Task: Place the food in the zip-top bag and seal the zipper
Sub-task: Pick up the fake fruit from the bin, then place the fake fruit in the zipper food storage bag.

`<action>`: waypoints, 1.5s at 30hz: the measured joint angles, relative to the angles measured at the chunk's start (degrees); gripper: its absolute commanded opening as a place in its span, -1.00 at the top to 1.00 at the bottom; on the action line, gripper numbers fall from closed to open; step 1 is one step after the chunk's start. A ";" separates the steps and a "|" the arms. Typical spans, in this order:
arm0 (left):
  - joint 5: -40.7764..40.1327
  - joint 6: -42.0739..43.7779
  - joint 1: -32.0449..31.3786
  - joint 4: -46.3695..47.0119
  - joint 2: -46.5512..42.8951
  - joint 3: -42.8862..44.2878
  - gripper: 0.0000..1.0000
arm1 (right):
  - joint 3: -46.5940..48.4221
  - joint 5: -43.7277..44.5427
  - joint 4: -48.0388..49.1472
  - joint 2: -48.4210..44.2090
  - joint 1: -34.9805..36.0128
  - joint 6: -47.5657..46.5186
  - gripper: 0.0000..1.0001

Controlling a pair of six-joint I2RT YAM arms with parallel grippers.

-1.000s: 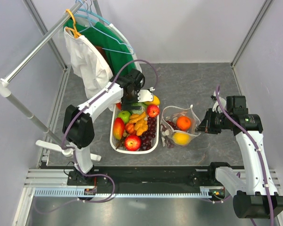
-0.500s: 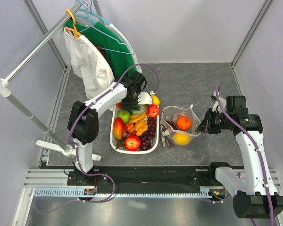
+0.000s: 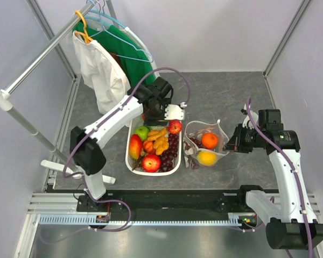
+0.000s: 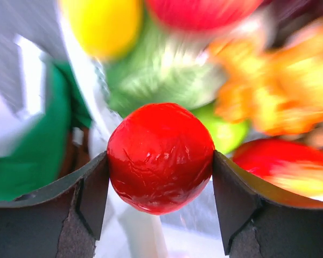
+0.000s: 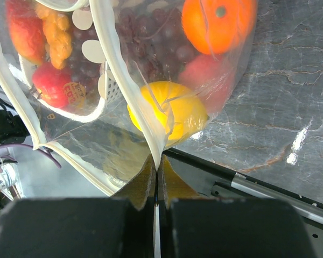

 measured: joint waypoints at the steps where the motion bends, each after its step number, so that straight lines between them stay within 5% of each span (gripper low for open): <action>1: 1.99 -0.85 -1.46 -1.09 -1.38 1.90 -0.13 | 0.00 0.00 0.00 0.02 -0.04 0.00 1.00; 14: 19.89 -17.79 -15.87 -2.49 -5.38 28.68 -0.28 | 0.00 -0.42 0.02 0.15 -0.22 0.04 1.00; 23: 19.74 -23.74 -20.83 -0.28 6.25 28.76 -0.86 | 0.22 -0.61 -0.04 0.13 -0.26 0.07 1.00; 30: 16.90 -28.68 -19.50 2.40 7.96 27.43 -0.99 | 0.33 -0.50 -0.07 0.13 -0.26 0.07 1.00; 37: 20.13 -33.42 -7.37 6.54 -0.02 15.72 -0.99 | 0.52 -0.17 -0.09 -0.13 -0.33 0.04 1.00; 45: 18.18 -33.79 -0.24 9.60 2.75 15.34 -0.99 | 0.52 -0.11 -0.09 -0.15 -0.63 0.04 1.00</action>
